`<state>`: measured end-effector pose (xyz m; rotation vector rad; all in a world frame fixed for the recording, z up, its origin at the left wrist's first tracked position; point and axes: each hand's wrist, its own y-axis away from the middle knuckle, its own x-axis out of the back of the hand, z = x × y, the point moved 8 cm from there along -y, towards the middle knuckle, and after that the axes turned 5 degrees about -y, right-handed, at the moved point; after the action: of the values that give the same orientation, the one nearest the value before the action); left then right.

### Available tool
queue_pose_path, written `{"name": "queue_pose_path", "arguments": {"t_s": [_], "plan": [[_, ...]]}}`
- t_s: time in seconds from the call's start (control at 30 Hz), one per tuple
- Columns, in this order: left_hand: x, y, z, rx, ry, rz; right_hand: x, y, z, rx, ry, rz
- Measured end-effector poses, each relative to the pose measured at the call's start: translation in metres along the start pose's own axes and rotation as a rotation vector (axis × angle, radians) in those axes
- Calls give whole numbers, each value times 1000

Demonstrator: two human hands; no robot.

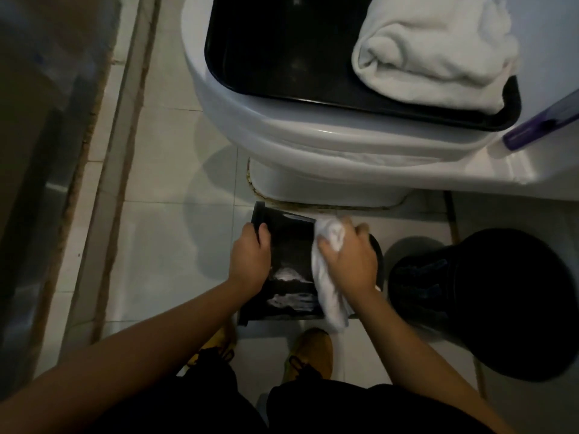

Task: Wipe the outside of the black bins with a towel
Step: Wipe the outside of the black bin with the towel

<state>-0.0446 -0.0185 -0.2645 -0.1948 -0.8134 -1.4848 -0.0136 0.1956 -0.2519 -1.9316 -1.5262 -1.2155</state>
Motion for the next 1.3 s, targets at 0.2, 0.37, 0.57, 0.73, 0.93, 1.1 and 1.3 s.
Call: {"name": "queue_pose_path", "arguments": {"t_s": [0.2,0.37,0.57,0.73,0.93,1.1,1.3], "plan": [[0,3,-3,-23,-10,12,-11,28,-15,488,73,-177],[0,-3,1,-34,-7,3,19,2,29,-59,-56,103],[0,2,-1,-35,-21,2,11,5,26,153,-53,-13],[1,1,-5,-32,-28,2,2,21,-3,313,-24,-33],[1,-2,3,-50,-28,4,16,2,47,-222,-141,127],[5,8,-8,-53,-60,12,1,29,1,376,-14,-73],[2,1,3,-46,-26,2,16,-1,46,-142,-127,105]]}}
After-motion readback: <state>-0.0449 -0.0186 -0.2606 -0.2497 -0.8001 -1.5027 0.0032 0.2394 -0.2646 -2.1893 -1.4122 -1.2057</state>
